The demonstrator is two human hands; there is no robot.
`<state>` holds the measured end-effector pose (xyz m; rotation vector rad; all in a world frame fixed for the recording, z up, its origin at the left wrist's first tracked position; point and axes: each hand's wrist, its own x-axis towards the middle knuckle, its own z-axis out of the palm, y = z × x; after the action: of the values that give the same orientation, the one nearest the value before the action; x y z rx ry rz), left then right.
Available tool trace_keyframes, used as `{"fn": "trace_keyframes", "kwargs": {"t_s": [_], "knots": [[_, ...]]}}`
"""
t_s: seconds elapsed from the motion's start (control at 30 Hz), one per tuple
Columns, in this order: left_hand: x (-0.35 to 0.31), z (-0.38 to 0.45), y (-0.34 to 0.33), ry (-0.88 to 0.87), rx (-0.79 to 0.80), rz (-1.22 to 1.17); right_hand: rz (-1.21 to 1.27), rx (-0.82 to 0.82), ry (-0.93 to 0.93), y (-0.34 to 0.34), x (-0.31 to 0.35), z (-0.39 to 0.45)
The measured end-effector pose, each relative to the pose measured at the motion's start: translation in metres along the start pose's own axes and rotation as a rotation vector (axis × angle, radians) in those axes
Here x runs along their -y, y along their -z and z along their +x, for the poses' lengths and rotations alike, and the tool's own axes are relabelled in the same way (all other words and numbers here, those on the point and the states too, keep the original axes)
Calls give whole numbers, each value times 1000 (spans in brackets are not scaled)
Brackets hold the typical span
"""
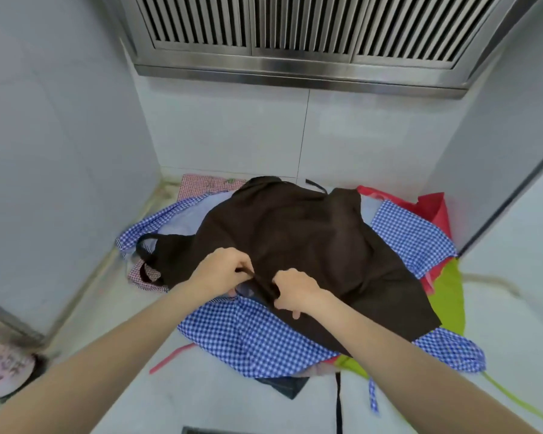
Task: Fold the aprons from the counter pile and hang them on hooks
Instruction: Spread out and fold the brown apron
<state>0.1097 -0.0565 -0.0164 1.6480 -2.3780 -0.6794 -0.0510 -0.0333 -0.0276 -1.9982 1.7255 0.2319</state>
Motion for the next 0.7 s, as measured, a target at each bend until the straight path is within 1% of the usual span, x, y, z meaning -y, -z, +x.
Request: {"fn": "trace_keyframes", "kwargs": {"t_s": [0.07,0.13,0.2,0.27,0.3,0.33,0.37,0.4,0.47,0.5,0.57,0.7], "knots": [[3,0,12,-20,-17,-100,1,95,-62,-7,-16,-5],[10,2,25,-2,-70,-179,-80,160,-126,2,-34,-8],[23,1,34,52,-116,-234,-207,256,-228,25,-58,-7],[34,-3,35,114,-86,-245,-282,351,-341,64,-74,-7],[38,-5,33,153,-34,-244,-306,336,-361,86,-77,-6],[42,-7,31,202,33,-257,-328,262,-355,109,-72,-4],[45,-10,29,257,107,-274,-361,128,-314,130,-62,-3],[49,-12,26,310,181,-276,-391,-52,-254,146,-50,0],[61,-17,20,399,265,-249,-365,-384,-113,157,-23,15],[68,-19,17,438,276,-232,-331,-438,-67,152,-11,23],[83,-22,15,504,252,-205,-296,-381,5,124,1,40],[111,-21,13,485,104,-138,-265,-208,-30,63,-29,64]]}}
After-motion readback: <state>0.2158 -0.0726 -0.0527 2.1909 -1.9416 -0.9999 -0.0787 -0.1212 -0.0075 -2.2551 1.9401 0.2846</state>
